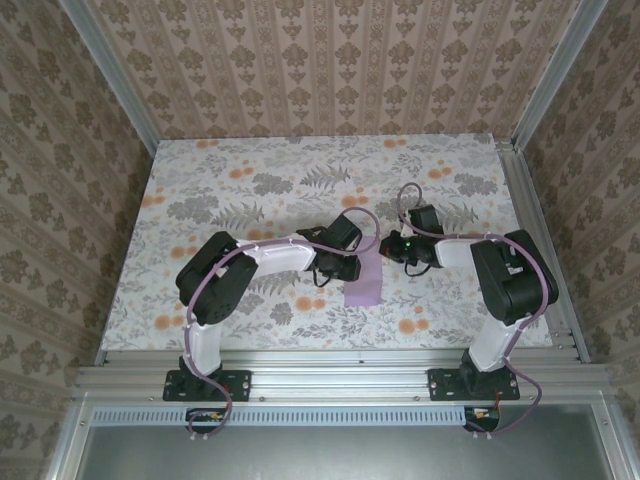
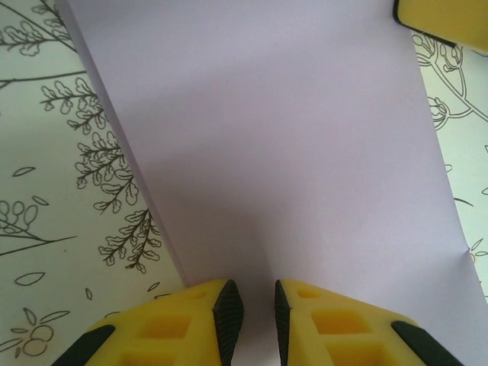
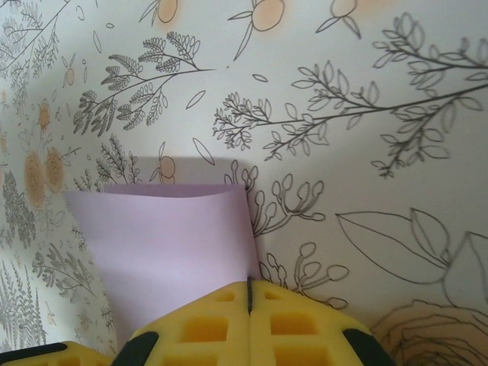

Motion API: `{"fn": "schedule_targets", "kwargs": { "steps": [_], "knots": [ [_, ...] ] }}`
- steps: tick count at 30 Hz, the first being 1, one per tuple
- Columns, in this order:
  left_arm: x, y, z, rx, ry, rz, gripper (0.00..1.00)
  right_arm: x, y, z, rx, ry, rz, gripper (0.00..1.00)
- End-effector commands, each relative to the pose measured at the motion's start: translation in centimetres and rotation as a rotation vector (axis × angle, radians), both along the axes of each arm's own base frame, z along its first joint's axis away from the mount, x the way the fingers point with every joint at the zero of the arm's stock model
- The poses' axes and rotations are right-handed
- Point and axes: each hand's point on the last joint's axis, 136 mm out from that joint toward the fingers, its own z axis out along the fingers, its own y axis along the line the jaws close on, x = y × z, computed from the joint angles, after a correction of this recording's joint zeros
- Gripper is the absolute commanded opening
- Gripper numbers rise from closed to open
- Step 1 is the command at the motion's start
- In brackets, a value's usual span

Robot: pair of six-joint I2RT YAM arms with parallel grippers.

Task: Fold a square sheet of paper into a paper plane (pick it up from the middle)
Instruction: Fold the square sheet of paper in half at the center of the table.

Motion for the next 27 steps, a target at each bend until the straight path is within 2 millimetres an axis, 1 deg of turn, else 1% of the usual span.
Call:
{"fn": "schedule_targets", "kwargs": {
  "steps": [1, 3, 5, 8, 10, 14, 16, 19, 21, 23, 27],
  "knots": [
    [-5.0, 7.9, -6.7, 0.337, 0.196, -0.006, 0.26, -0.2, 0.4, 2.6, 0.011, -0.063, 0.005, 0.05],
    [-5.0, 7.8, -6.7, 0.334, 0.196, -0.009, 0.26, -0.7, 1.6, 3.6, 0.039, -0.079, 0.028, 0.05],
    [-5.0, 7.8, -6.7, 0.335, 0.196, -0.011, 0.26, -1.0, 3.0, 3.7, 0.058, -0.078, 0.051, 0.05],
    [-4.9, 7.7, -6.6, 0.334, 0.198, -0.013, 0.26, -0.6, 4.0, 2.8, 0.061, -0.066, 0.062, 0.05],
    [-5.0, 7.6, -6.6, 0.332, 0.198, -0.015, 0.26, 0.1, 4.2, 2.1, 0.055, -0.062, 0.058, 0.05],
    [-5.0, 7.7, -6.5, 0.334, 0.198, -0.017, 0.26, 1.5, 3.8, 0.8, 0.006, -0.053, 0.054, 0.05],
    [-5.0, 7.7, -6.5, 0.336, 0.199, -0.016, 0.26, 2.0, 3.3, -0.1, -0.012, -0.041, 0.044, 0.04],
    [-5.1, 7.9, -6.5, 0.338, 0.200, -0.012, 0.26, 2.5, 2.1, -1.4, -0.019, -0.020, 0.008, 0.04],
    [-5.3, 8.2, -6.6, 0.346, 0.203, -0.013, 0.26, 2.9, 1.2, -1.9, -0.034, -0.012, -0.014, 0.04],
    [-5.4, 8.4, -6.7, 0.352, 0.207, -0.013, 0.26, 3.0, 0.4, -2.4, -0.066, -0.005, -0.026, 0.04],
    [-5.7, 8.7, -6.9, 0.363, 0.215, -0.016, 0.26, 3.2, -1.0, -2.9, -0.074, 0.009, -0.061, 0.04]
  ]
}}
